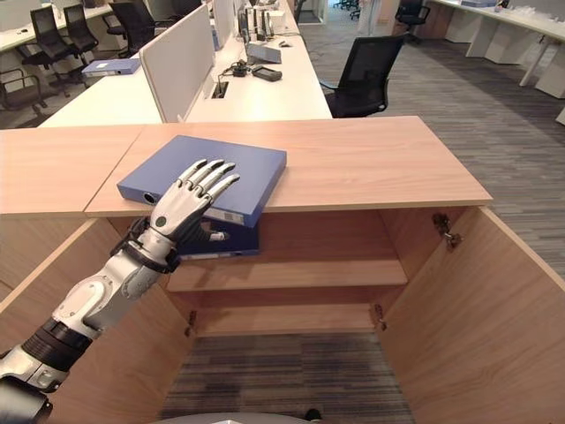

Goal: Put the empty folder in the office cabinet

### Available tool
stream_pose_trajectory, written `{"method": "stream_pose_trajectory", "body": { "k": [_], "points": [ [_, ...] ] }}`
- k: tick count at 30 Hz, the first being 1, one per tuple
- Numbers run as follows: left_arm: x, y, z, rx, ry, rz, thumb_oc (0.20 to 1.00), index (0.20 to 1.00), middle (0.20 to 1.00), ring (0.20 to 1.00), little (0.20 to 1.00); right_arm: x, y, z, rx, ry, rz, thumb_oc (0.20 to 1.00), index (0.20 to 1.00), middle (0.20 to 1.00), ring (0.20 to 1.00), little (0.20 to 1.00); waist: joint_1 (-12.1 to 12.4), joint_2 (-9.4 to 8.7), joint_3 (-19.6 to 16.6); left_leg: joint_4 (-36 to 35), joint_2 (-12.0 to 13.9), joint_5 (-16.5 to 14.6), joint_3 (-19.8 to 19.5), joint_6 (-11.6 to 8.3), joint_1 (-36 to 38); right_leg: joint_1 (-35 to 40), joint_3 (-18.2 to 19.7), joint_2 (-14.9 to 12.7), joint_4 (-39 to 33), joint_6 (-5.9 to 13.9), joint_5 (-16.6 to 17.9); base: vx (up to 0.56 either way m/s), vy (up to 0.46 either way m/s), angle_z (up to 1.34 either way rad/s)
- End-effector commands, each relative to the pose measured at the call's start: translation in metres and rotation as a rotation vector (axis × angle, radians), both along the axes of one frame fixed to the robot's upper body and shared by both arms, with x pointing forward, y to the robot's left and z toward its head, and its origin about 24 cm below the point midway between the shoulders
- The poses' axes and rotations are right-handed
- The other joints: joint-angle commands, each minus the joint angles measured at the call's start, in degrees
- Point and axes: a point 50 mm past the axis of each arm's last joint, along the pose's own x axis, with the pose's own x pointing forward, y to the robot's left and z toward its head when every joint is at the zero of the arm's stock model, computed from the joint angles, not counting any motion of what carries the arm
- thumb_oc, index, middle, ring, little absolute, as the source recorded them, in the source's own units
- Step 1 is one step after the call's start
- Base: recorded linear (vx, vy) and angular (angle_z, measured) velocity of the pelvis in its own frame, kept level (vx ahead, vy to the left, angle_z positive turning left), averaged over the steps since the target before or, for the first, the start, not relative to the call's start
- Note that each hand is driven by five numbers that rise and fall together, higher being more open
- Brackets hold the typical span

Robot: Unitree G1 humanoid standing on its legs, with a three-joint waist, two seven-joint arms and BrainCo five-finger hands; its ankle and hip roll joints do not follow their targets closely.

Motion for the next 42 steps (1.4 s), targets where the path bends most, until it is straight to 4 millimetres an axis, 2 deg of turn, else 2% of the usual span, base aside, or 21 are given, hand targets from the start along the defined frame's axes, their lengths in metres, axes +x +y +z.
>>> {"method": "stream_pose_trajectory", "body": {
  "k": [1,18,32,42],
  "points": [
    [0.022,-0.007,0.029,0.048,-0.124,0.014,1.000,1.000,1.000,1.000,1.000,0.013,-0.003,0.002,-0.028,-0.001,-0.002,1.000,1.000,1.000,1.000,1.000,-0.1,-1.89,0.5,0.2,-1.5,-5.0,0.7,0.00,-0.8,4.6,-0.9,0.5,0.5,3.22,-8.1,0.00,0.000,0.00],
    [0.049,-0.011,0.023,0.207,-0.145,0.117,1.000,1.000,1.000,1.000,1.000,0.012,-0.010,0.004,-0.044,0.006,-0.023,1.000,1.000,1.000,1.000,1.000,-1.1,-1.76,0.3,0.2,-1.4,-5.2,1.4,0.01,-0.7,4.4,-0.5,0.5,0.5,3.42,-7.9,0.00,0.002,-0.02],
    [0.062,-0.006,0.030,0.196,-0.182,0.206,1.000,1.000,1.000,1.000,1.000,0.011,-0.009,0.003,-0.047,0.023,0.007,1.000,1.000,1.000,1.000,1.000,-1.4,-1.75,0.4,0.2,-1.4,-5.2,1.7,-0.09,-0.4,4.5,-0.3,0.6,0.5,3.40,-8.0,0.00,0.000,0.00],
    [0.066,0.002,0.021,0.189,-0.139,0.265,1.000,1.000,1.000,1.000,1.000,0.012,-0.009,0.004,-0.055,0.033,0.036,1.000,1.000,1.000,1.000,1.000,-1.3,-1.71,0.4,0.2,-1.3,-5.4,1.8,-0.12,0.1,4.9,-0.4,0.6,0.5,3.39,-8.2,0.00,0.000,0.00]
  ]
}}
